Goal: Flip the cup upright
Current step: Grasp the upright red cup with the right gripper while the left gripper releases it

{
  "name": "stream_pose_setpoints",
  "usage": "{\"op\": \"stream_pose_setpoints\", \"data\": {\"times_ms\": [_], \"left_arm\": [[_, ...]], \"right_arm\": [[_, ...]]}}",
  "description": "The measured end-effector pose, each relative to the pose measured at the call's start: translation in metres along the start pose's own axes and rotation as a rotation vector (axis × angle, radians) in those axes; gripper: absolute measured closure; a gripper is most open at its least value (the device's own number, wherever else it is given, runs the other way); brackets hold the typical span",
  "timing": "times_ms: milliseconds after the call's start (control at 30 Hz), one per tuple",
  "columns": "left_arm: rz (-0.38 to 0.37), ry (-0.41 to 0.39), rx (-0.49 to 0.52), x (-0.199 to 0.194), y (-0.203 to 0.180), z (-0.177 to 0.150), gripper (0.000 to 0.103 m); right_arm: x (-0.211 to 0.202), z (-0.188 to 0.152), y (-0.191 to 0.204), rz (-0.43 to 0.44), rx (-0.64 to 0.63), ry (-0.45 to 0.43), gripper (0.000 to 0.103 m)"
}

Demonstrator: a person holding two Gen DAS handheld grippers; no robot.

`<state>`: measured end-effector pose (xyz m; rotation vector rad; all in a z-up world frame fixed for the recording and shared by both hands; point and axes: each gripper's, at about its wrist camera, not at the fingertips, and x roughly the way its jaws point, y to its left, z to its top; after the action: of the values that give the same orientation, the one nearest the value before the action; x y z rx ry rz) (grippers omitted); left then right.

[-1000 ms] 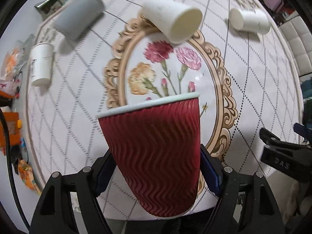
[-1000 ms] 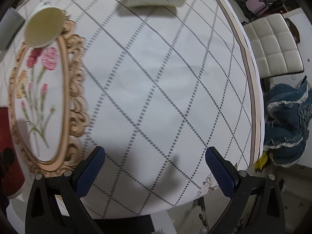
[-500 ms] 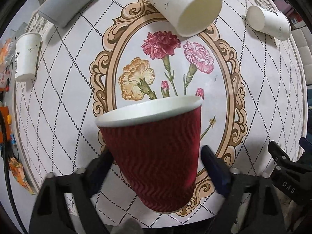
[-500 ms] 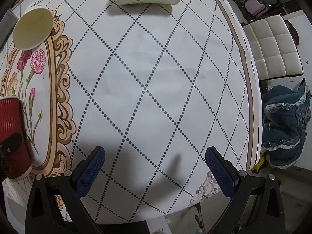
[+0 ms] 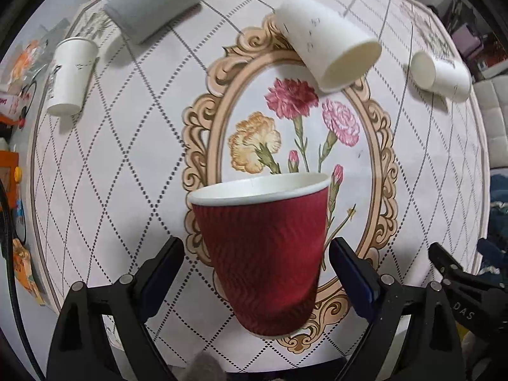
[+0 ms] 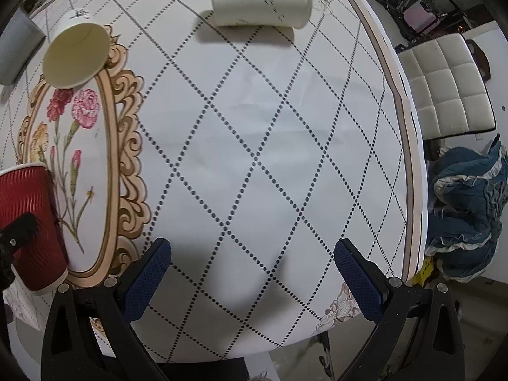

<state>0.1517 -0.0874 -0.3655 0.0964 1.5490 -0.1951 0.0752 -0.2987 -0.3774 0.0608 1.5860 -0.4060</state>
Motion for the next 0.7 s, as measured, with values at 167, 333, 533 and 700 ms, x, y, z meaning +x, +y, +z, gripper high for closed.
{"op": "stream_pose_setpoints", "data": {"times_ms": [167, 333, 533, 700], "left_arm": [[-0.045, -0.044, -0.031, -0.032, 0.020, -0.003, 0.010], [-0.065, -0.106, -0.072, -0.071, 0.037, -0.013, 0.010], [0.036, -0.203, -0.137, -0.085, 0.050, -0.027, 0.007], [0.135, -0.244, -0.177, -0.079, 0.086, -0.038, 0.000]], "right_arm": [[-0.012, 0.000, 0.006, 0.016, -0.027, -0.020, 0.000], [-0.032, -0.001, 0.019, 0.051, -0.051, -0.040, 0.000], [-0.059, -0.001, 0.039, 0.128, -0.079, -0.060, 0.000], [-0.085, -0.004, 0.062, 0.192, -0.112, -0.089, 0.000]]}}
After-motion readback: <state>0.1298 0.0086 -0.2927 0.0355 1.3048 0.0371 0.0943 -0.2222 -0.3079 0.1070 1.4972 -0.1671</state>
